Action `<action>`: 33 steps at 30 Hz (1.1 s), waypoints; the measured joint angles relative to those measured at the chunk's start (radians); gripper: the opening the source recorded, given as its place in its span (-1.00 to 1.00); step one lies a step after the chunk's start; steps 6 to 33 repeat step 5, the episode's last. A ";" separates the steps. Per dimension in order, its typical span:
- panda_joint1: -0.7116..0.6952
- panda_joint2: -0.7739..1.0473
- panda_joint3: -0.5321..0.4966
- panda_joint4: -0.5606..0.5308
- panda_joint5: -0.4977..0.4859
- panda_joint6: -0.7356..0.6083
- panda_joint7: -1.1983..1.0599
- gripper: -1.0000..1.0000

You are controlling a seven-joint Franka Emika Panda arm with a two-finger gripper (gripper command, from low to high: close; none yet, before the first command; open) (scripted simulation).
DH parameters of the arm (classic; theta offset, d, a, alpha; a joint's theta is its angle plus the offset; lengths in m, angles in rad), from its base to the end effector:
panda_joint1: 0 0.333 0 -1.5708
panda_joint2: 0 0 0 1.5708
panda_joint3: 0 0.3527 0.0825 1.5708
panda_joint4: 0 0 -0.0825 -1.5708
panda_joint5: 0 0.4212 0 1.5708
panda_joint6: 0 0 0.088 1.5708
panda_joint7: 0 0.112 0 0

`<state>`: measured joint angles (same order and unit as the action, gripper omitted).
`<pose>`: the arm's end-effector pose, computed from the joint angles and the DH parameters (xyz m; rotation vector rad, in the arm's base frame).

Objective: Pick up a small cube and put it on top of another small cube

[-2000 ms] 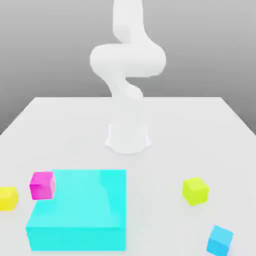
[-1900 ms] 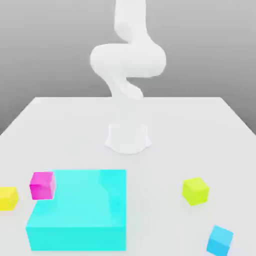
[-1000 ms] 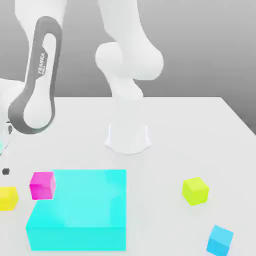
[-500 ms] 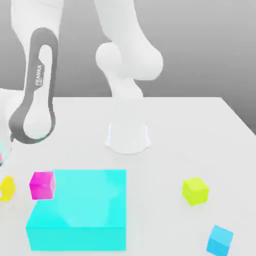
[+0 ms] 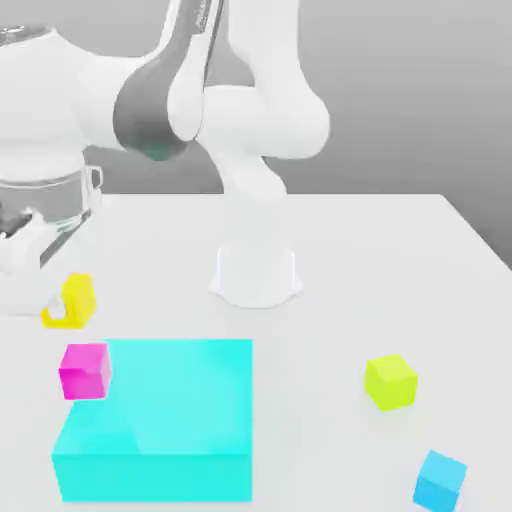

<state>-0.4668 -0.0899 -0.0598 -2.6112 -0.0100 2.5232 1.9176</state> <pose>0.3898 -0.2261 0.2850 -1.0855 2.9473 -0.0026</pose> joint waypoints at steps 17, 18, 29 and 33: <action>0.003 0.048 0.000 -0.013 0.006 0.062 -0.002 1.00; 0.003 0.048 0.000 -0.013 0.006 0.062 -0.002 1.00; 0.003 0.048 0.000 -0.013 0.006 0.062 -0.002 1.00; 0.003 0.048 0.000 -0.013 0.006 0.062 -0.002 1.00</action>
